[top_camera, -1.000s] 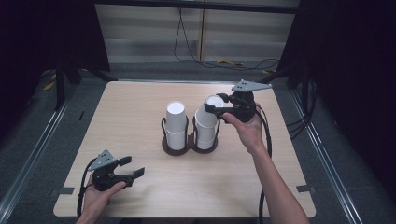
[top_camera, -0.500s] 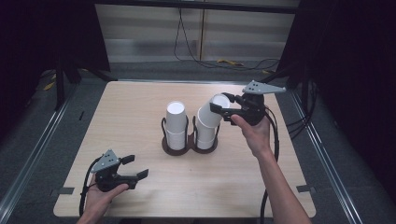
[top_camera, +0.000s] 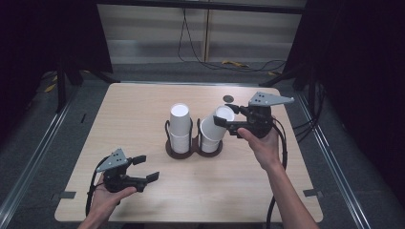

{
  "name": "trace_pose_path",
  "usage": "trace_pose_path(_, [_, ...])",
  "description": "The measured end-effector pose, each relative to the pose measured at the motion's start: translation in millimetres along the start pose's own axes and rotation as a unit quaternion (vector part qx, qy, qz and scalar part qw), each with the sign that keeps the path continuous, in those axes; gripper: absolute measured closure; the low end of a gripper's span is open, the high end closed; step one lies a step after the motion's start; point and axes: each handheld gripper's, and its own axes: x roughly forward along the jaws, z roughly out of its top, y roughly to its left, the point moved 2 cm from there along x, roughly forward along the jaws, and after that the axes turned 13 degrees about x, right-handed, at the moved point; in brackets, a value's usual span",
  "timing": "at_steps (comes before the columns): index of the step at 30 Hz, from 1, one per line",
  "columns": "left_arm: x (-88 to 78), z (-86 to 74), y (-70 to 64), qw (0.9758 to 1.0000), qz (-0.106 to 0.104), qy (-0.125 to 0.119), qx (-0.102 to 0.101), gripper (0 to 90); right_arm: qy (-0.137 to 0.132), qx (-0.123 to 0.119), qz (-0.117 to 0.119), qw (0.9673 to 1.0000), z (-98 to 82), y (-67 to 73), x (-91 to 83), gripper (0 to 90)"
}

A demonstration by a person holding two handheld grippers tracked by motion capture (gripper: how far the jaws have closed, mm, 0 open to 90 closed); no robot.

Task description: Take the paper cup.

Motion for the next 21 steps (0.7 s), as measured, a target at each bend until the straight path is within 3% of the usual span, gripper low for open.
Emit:
trace_pose_path(4, [3.2,13.4,0.2,0.9999,-0.001,-0.005,0.011,17.9,0.007,-0.015,0.011,0.9998,-5.4,3.2,-2.2,35.8])
trace_pose_path(7, [8.0,25.2,-2.5,0.9995,-0.004,-0.01,0.028,18.7,0.01,-0.008,0.022,0.9997,-10.7,2.2,-4.1,35.8])
trace_pose_path(14, [22.2,40.8,-6.7,0.999,-0.022,-0.023,0.031,18.7,0.027,-0.007,0.035,0.999,-27.6,2.9,2.4,35.8])
trace_pose_path(20, [32.5,52.0,-8.9,0.998,-0.03,-0.027,0.048,18.5,0.033,0.006,0.054,0.998,-40.4,2.3,9.5,35.9])
trace_pose_path(21, [35.6,53.0,-9.3,0.9977,-0.038,-0.023,0.051,18.0,0.039,0.004,0.056,0.9976,-45.1,3.6,12.9,35.9])
